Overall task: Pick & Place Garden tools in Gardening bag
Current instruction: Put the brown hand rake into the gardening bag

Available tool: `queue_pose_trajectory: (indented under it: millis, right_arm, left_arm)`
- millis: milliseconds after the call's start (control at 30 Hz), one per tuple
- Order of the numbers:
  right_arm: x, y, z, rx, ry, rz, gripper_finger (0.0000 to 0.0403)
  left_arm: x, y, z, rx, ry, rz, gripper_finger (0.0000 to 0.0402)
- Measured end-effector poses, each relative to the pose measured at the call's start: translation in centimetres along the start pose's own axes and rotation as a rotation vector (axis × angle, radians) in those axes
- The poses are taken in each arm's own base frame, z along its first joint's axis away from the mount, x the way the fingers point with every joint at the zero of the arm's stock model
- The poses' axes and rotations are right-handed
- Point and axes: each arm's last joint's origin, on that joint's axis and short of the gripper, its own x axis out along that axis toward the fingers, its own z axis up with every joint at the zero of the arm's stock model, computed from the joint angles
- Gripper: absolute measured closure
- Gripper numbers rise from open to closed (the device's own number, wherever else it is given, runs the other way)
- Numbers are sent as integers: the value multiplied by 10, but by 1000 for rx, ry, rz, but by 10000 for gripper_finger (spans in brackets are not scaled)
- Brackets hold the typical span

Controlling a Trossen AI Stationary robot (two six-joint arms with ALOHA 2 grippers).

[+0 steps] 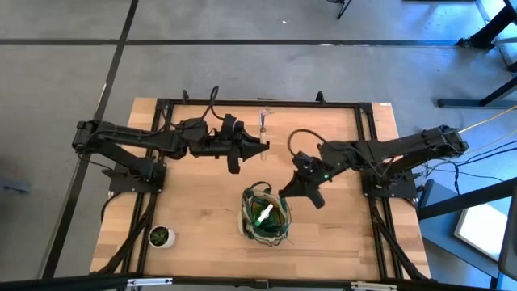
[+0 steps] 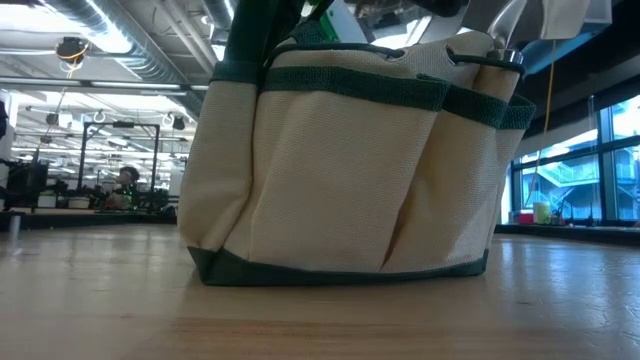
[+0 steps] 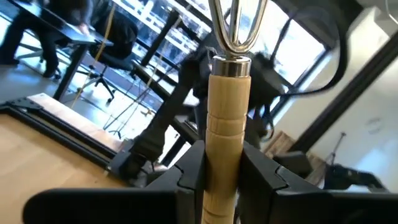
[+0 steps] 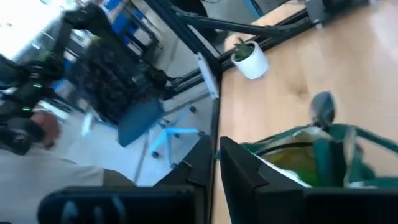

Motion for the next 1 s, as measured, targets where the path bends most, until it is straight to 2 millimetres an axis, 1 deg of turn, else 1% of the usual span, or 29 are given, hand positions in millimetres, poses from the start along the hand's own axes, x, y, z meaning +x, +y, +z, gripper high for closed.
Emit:
queue_pose_trajectory:
  millis: [67, 167, 267, 333, 400, 533, 667, 733, 800, 900, 1000]
  right_arm:
    - [-5, -1, -10, 19, -26, 31, 369]
    - [-21, -4, -27, 57, -104, 114, 369]
    - [-37, -8, -49, 101, -142, 170, 372]
    - [-50, -8, -61, 116, -156, 203, 375]
    - [-62, -5, -67, 119, -176, 230, 377]
    - [-86, -2, -74, 92, -227, 212, 380]
    - [-101, -6, -78, 57, -276, 91, 380]
    - [-105, -9, -79, 59, -304, 25, 380]
    - [-106, -10, -79, 68, -324, 2, 380]
    - [-106, -8, -78, 63, -309, 50, 380]
    - [-106, -7, -79, 55, -269, 97, 380]
  left_arm:
    - [0, -2, 1, -4, -25, 4, 342]
    - [2, -7, 0, -12, -73, -14, 342]
    - [7, -12, -4, -27, -115, -47, 342]
    - [14, -12, -10, -63, -153, -55, 342]
    - [24, -10, -21, -109, -183, -54, 342]
    - [42, -7, -45, -188, -230, -92, 342]
    - [62, -5, -74, -229, -215, -83, 342]
    - [74, -5, -86, -260, -196, -83, 342]
    - [86, -7, -95, -281, -175, -97, 342]
    - [102, -5, -109, -293, -151, -99, 342]
    - [114, -5, -115, -302, -130, -106, 342]
